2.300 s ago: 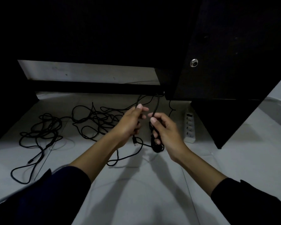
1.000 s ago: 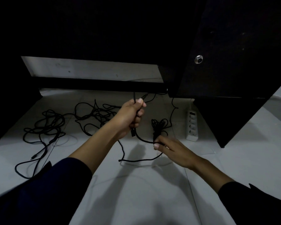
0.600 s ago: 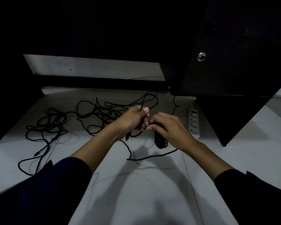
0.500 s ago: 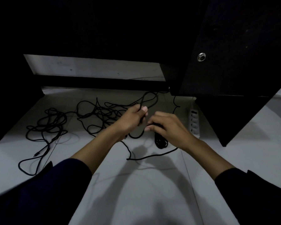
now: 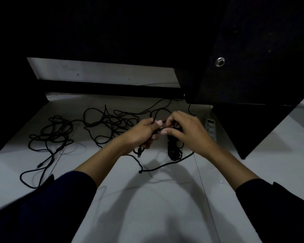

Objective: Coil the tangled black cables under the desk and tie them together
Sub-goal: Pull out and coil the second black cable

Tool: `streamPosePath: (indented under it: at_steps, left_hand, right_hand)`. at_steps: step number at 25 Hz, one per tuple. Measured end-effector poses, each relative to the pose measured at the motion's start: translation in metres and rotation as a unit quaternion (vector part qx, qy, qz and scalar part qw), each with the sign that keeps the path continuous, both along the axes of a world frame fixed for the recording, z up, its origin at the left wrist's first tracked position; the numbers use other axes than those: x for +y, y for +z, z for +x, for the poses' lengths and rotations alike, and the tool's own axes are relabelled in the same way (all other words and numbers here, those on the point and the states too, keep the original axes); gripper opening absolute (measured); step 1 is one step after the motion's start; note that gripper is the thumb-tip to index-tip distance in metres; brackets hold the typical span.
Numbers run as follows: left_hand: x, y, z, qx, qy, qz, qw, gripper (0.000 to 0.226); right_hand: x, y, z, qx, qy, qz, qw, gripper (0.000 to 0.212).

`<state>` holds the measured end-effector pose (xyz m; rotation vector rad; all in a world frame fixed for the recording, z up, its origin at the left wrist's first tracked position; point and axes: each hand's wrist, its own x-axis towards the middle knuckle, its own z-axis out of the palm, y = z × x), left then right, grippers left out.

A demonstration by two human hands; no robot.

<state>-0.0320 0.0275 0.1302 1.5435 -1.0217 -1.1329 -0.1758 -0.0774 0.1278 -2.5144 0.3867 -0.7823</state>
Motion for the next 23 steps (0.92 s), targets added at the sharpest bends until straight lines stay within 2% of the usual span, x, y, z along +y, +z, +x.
streamPosePath:
  at_steps: [2, 5, 8, 12, 15, 17, 20, 23]
  left_hand:
    - [0.002, 0.001, 0.003, 0.006, 0.001, 0.005, 1.000, 0.031]
    - [0.005, 0.001, 0.004, -0.029, -0.021, 0.002, 0.999, 0.031]
    - [0.001, 0.001, 0.005, 0.016, 0.003, -0.017, 1.000, 0.029]
    - [-0.004, -0.002, 0.006, 0.086, 0.050, -0.054, 0.994, 0.027]
    - [-0.004, -0.005, 0.004, 0.088, 0.077, -0.067, 0.991, 0.026]
    - [-0.004, -0.009, 0.002, 0.066, 0.086, -0.067, 0.992, 0.023]
    - [-0.004, -0.014, -0.002, 0.040, 0.077, -0.069, 0.994, 0.026]
    - [-0.005, -0.015, -0.004, 0.024, 0.049, -0.079, 0.995, 0.029]
  right_hand:
    - [-0.009, -0.002, -0.005, -0.008, -0.020, 0.005, 1.000, 0.018]
    - [-0.018, -0.006, -0.010, -0.031, -0.065, 0.018, 0.997, 0.012]
    - [-0.020, -0.010, -0.011, -0.063, -0.131, 0.080, 0.986, 0.009]
    - [-0.018, -0.027, -0.002, -0.060, -0.179, 0.265, 0.946, 0.010]
    - [-0.005, -0.024, 0.005, -0.094, -0.140, 0.419, 0.892, 0.019]
    - [0.004, -0.014, 0.009, -0.118, -0.105, 0.473, 0.867, 0.022]
    - [0.012, -0.001, 0.016, -0.153, -0.083, 0.503, 0.846, 0.024]
    - [0.016, 0.005, 0.021, -0.174, -0.124, 0.472, 0.856, 0.016]
